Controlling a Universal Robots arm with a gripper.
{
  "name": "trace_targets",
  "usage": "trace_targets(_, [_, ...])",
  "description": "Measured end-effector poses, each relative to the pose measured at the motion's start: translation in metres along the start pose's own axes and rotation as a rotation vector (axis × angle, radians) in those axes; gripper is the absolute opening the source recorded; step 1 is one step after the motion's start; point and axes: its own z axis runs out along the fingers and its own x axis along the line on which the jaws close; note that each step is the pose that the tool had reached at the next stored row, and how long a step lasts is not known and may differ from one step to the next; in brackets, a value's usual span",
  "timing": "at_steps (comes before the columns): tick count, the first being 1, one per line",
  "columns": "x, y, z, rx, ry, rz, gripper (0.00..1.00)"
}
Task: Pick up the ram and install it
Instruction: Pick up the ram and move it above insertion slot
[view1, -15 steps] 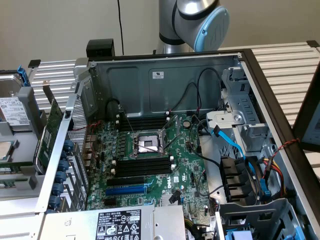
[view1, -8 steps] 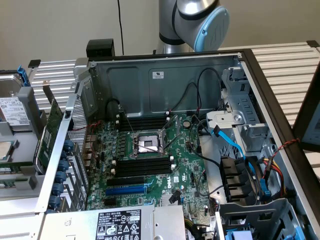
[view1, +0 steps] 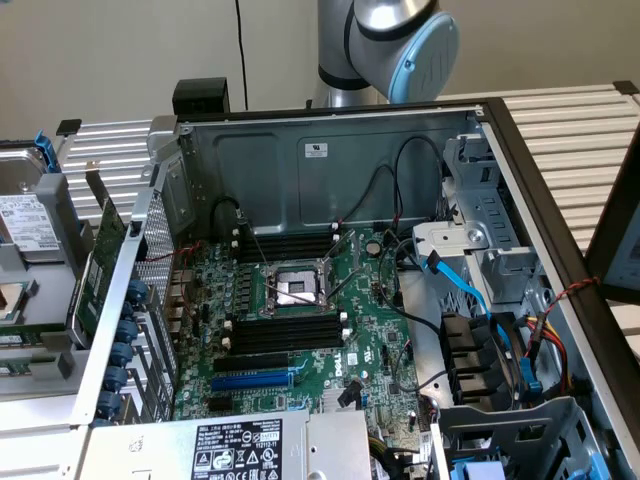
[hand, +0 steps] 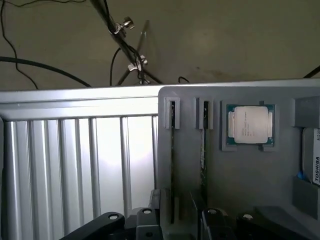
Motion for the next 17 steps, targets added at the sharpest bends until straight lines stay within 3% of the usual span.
trace_targets(17, [0.002, -0.0017, 0.0310, 0.0000, -0.0010, -0.001, 0.36])
